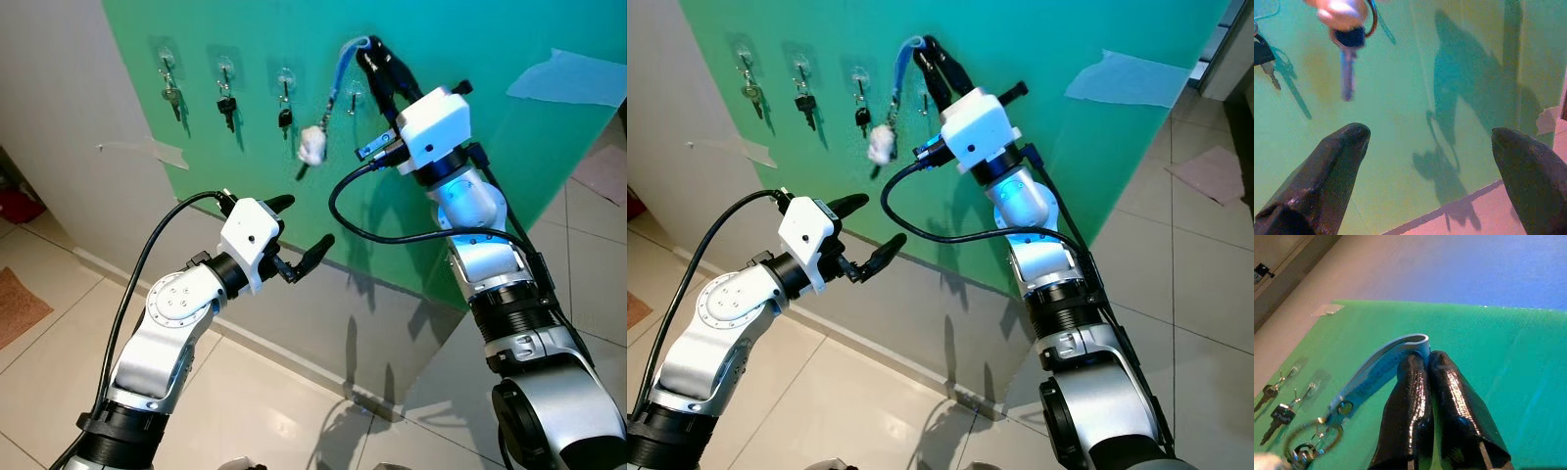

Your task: Hang keys on a hook

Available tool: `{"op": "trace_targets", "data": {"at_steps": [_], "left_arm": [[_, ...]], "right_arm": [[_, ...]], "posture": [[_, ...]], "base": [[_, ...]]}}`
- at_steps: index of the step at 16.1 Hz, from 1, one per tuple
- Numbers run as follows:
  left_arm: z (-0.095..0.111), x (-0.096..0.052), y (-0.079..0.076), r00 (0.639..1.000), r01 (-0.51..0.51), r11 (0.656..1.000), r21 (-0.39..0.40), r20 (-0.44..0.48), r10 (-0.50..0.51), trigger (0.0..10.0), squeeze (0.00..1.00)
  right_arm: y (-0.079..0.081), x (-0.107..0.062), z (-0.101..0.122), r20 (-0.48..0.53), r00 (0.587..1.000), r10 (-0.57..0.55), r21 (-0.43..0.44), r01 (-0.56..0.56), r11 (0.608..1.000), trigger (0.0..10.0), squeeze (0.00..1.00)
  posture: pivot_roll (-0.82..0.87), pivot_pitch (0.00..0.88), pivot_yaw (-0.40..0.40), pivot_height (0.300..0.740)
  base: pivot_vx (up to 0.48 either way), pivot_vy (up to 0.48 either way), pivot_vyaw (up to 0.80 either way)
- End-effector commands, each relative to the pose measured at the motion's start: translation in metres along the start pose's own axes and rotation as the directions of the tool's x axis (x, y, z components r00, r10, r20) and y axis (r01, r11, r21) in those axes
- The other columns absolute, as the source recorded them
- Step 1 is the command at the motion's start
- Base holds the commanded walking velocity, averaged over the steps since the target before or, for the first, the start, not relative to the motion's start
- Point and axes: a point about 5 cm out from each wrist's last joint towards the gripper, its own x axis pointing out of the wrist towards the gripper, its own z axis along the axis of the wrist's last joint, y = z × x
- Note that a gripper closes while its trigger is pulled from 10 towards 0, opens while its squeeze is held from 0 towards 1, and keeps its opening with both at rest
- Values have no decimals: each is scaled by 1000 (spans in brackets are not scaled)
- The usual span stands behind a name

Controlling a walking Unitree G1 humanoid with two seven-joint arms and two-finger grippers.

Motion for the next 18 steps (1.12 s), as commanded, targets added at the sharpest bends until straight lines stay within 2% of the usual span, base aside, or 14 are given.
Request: {"op": "trace_targets", "data": {"at_steps": [1, 2, 5, 9, 13, 18], "left_arm": [[0, -1, 0, 1000, 11, 1000, 9, 1, -11, 10000, 0], [0, -2, -1, 1000, 11, 1000, 10, 1, -11, 10000, 0], [0, -2, -1, 1000, 9, 1000, 10, 1, -9, 10000, 0], [0, -3, -1, 1000, 6, 1000, 10, 0, -6, 10000, 0], [0, -3, -1, 1000, 6, 1000, 10, -1, -6, 10000, 0], [0, -5, 1, 1000, -5, 1000, 14, -6, 5, 10000, 0]], "right_arm": [[3, 0, -1, 0, 1000, 16, -16, -16, 1000, 10000, 0], [6, 0, -2, -13, 999, 47, -65, -48, 997, 10000, 0], [12, 0, -5, -25, 996, 82, -111, -85, 990, 10000, 0], [13, 6, -5, -24, 997, 79, -146, -82, 986, 10000, 0], [6, 16, -13, -83, 996, 39, -272, -60, 960, 10000, 0], [-2, 13, -28, -166, 986, -19, -368, -44, 929, 10000, 0]], "posture": [[-69, 0, 24, 740], [-67, 0, 21, 740], [-63, 0, 18, 740], [-62, 0, 17, 740], [-57, 0, 13, 740], [-52, 0, 6, 740]], "base": [[0, 0, 0], [0, 0, 0], [0, 0, 0], [0, 0, 0], [0, 0, 0], [0, 0, 0]]}}
